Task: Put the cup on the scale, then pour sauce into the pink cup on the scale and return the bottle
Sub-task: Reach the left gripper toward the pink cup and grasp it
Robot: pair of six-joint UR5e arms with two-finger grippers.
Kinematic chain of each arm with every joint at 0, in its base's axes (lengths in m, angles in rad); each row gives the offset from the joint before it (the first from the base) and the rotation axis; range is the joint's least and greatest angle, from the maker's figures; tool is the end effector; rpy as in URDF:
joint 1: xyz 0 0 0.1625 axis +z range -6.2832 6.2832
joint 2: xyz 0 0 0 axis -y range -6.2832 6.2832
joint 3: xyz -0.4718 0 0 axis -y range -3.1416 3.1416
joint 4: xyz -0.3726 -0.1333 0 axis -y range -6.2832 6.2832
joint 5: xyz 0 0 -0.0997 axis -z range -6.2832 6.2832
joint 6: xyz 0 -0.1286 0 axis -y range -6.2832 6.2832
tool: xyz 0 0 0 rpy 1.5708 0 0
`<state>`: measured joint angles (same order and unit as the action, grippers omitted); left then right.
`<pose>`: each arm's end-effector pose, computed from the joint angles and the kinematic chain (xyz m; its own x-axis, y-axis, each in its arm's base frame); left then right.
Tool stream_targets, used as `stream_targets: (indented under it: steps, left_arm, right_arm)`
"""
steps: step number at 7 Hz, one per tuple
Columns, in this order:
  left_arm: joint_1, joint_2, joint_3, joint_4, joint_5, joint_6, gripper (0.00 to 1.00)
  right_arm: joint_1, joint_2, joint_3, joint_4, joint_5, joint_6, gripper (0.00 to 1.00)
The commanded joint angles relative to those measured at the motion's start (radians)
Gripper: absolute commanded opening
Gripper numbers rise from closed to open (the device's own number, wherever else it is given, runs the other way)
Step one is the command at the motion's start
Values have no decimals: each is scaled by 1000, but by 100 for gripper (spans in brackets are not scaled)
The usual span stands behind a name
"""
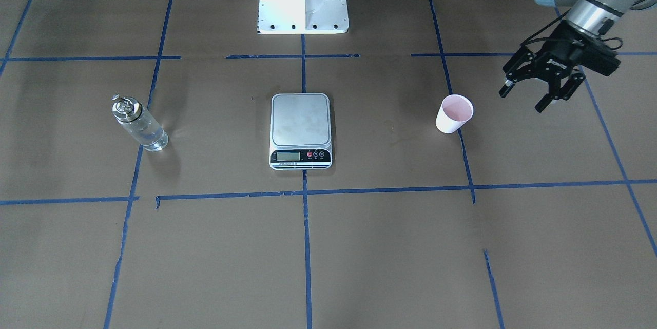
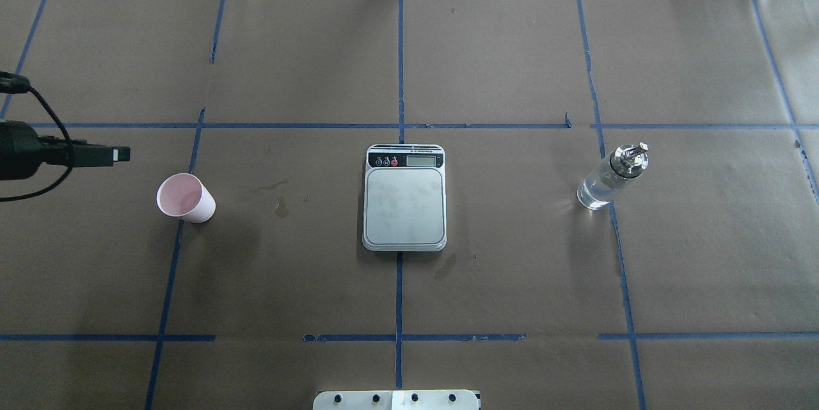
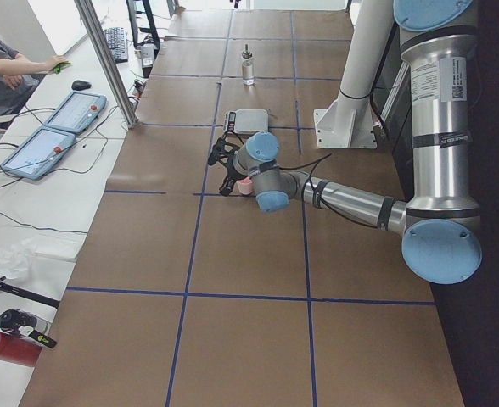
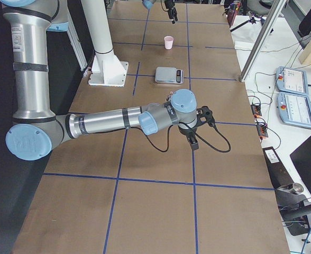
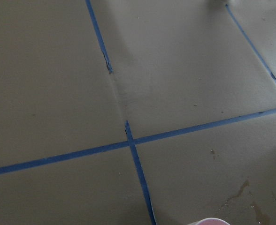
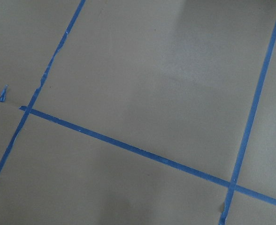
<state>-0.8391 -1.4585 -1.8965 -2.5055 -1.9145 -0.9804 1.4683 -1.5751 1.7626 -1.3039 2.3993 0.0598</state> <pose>0.2421 -0.4043 0.5112 0.5034 0.2239 -0.8346 0.2588 0.8824 0.3929 -0.0120 -0.4931 0.5992 0.6437 -0.3368 0.6872 0.0536 0.9156 0.3986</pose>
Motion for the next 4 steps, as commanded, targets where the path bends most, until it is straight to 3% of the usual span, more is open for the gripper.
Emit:
stream_targets:
  steps: [1, 3, 4]
  left_arm:
    - [90, -20, -27, 146, 136, -52, 99]
    - [148, -95, -7, 284, 192, -60, 84]
    - [178, -103, 7, 284, 193, -73, 79]
  right_arm:
    - [1, -2, 0, 0, 0, 0, 100]
    - [1, -5, 0, 0, -2, 0, 100]
    - [1, -6, 0, 0, -2, 0, 100]
